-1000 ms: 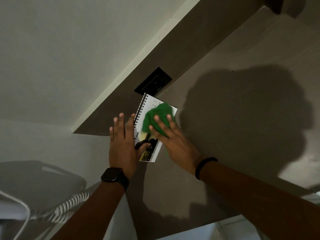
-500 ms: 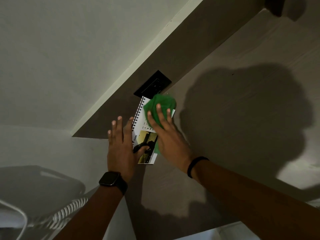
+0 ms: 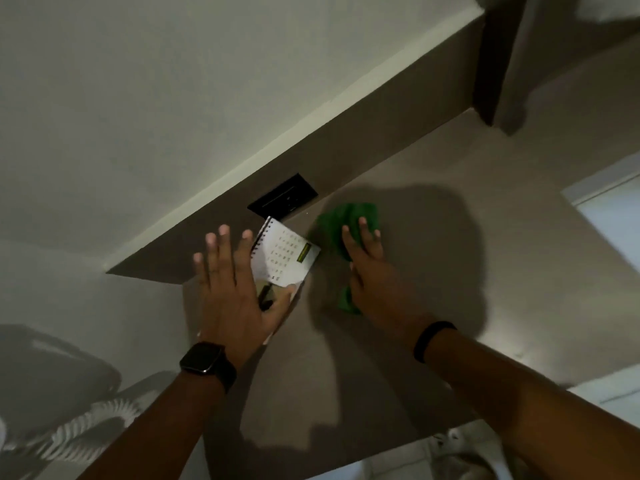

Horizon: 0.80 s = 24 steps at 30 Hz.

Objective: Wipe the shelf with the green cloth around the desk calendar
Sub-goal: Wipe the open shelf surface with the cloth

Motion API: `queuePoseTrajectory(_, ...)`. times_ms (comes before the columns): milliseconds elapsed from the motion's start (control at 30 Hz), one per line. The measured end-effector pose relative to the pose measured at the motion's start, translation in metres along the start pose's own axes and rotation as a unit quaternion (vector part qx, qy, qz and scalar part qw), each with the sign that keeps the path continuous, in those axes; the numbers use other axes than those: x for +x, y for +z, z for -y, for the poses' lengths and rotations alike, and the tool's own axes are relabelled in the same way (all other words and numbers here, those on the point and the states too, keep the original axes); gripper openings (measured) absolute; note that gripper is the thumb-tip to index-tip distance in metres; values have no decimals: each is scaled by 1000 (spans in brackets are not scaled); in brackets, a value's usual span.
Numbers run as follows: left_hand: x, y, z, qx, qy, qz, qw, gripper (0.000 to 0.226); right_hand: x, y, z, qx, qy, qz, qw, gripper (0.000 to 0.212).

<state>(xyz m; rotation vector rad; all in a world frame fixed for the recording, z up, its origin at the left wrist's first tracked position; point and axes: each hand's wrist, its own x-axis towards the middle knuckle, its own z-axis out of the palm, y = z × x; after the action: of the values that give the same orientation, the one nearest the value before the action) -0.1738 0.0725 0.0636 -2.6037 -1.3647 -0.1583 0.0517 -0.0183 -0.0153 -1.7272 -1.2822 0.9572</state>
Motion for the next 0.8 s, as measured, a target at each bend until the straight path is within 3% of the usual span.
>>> queuePoseTrajectory(167, 42, 33, -130, -152, -33, -13, 988, 94, 11, -127, -28, -179, 17, 5, 984, 76)
queuePoseTrajectory(333, 78, 90, -211, -194, -85, 82, 974, 96, 44, -194, -66, -295, 21, 46, 954, 68)
queuePoseTrajectory(467, 80, 133, -225, -163, -92, 134, 973, 94, 55, -195, -108, -413, 20, 87, 906, 66)
queuePoseTrajectory(700, 70, 156, -229, -147, -103, 83, 980, 90, 56, -186, -130, -444, -5, 43, 895, 72)
queuePoseTrajectory(800, 72, 153, -225, -167, -95, 105, 976, 91, 56, -188, -124, -449, -2, 52, 892, 74)
